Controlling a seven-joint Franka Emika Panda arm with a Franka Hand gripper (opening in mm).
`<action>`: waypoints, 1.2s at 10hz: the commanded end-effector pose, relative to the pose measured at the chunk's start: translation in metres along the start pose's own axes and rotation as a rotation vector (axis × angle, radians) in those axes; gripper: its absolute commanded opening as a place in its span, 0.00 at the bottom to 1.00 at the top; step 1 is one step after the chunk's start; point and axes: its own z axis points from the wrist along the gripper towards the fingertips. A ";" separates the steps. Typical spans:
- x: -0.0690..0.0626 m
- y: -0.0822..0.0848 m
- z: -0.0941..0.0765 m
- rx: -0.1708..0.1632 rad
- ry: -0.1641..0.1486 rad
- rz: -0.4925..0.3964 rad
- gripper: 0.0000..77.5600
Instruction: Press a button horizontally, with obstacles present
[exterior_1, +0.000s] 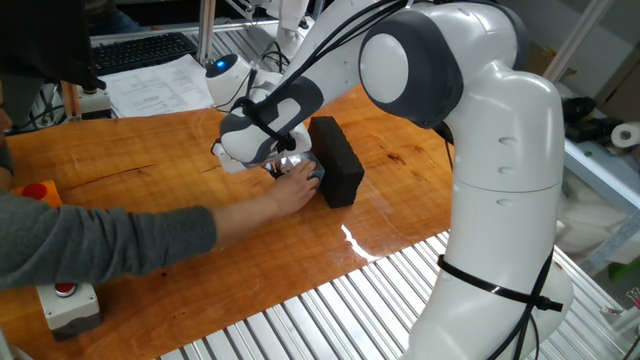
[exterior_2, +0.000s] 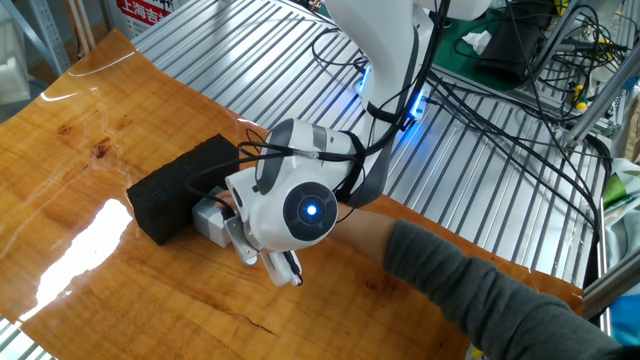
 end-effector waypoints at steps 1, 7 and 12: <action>-0.005 -0.011 0.003 -0.003 0.004 0.016 0.00; 0.006 -0.003 -0.012 -0.051 0.007 0.045 0.00; 0.008 -0.002 -0.024 -0.265 -0.041 -0.040 0.00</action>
